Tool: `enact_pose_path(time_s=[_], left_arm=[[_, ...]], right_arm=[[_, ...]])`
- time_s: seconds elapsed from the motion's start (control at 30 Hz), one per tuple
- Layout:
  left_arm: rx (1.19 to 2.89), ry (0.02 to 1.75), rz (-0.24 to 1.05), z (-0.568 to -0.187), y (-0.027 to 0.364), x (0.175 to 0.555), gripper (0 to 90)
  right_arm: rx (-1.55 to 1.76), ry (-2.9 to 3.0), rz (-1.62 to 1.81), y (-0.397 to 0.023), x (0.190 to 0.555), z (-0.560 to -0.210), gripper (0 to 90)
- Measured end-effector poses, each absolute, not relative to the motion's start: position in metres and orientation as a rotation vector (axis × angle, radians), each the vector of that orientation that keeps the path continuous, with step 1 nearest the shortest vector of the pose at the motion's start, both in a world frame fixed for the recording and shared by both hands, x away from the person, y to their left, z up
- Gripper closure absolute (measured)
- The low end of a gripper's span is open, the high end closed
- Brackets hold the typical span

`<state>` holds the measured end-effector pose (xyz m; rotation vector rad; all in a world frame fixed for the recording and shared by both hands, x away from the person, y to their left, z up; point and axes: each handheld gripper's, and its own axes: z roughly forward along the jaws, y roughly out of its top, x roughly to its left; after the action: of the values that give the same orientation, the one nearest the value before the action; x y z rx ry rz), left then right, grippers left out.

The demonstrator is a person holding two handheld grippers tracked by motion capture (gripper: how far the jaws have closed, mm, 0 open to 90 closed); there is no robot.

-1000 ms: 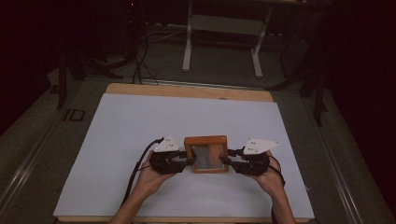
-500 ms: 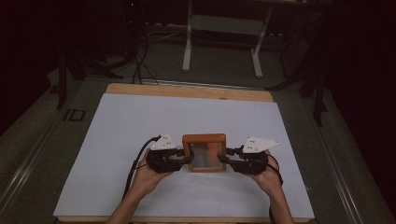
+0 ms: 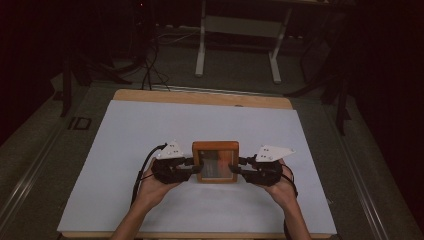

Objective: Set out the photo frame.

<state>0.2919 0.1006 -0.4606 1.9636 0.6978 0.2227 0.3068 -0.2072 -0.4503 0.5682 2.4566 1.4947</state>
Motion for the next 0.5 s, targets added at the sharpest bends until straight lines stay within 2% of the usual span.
enact_pose_path(time_s=[0.5], left_arm=[[1.961, 0.719, 0.240, -0.4568, 0.1102, 0.2916, 64.8]], right_arm=[[0.611, 2.456, 1.525, -0.1972, 0.3096, -0.4555, 64.7]])
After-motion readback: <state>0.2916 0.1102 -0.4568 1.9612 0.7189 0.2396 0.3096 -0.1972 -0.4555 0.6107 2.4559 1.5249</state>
